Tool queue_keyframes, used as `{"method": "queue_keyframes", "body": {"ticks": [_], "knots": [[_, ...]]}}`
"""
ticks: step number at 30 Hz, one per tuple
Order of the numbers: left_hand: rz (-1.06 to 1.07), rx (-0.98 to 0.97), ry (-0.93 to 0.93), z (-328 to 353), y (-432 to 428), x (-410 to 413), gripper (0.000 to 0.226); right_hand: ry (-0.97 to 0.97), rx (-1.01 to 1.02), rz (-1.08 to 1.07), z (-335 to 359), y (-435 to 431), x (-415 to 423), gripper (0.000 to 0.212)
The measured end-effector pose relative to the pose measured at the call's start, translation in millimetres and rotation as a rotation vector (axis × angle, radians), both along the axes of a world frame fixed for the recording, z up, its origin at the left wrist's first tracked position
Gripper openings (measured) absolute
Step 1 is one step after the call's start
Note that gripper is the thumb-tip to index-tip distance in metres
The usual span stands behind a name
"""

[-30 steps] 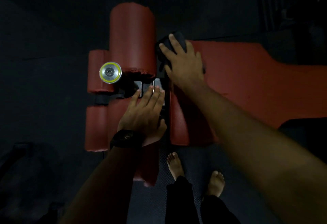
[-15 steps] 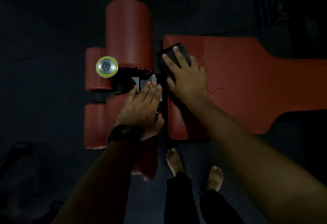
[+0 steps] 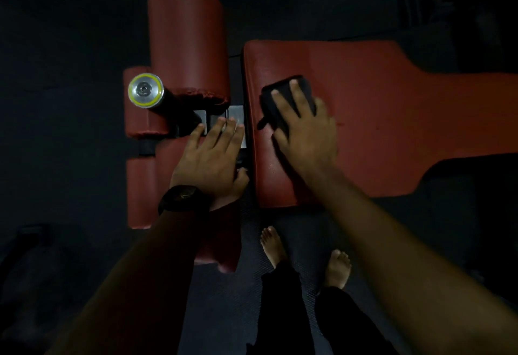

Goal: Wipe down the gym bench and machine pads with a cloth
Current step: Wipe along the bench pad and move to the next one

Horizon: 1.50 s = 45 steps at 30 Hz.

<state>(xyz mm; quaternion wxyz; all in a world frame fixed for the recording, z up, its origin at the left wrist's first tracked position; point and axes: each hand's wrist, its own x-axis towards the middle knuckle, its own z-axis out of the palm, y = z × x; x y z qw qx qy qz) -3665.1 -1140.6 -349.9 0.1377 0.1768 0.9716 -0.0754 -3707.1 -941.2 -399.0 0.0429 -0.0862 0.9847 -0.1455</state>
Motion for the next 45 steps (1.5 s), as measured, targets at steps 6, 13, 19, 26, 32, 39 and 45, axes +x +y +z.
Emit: {"method": "queue_keyframes", "body": {"ticks": [6,13,19,26,32,39,45], "knots": [[0.027,-0.043,-0.002,5,2,4,0.083,-0.092,-0.048,-0.634,-2,-12,62,0.071],[0.03,-0.042,-0.013,7,2,5,0.084,0.105,-0.055,0.006,-7,-16,61,0.074],[0.015,-0.05,0.009,7,2,6,0.084,-0.066,-0.071,-0.757,-9,-8,89,0.07],[0.005,-0.051,-0.005,5,1,6,0.087,0.058,-0.114,-0.352,0,-39,107,0.074],[0.004,-0.029,0.009,4,0,5,0.086,-0.033,-0.059,-0.72,-15,10,96,0.069],[-0.003,-0.055,0.009,5,1,5,0.086,0.093,-0.134,-0.385,4,-69,118,0.075],[-0.001,-0.04,0.017,6,1,6,0.086,-0.045,-0.003,-0.452,-9,4,52,0.073]]}}
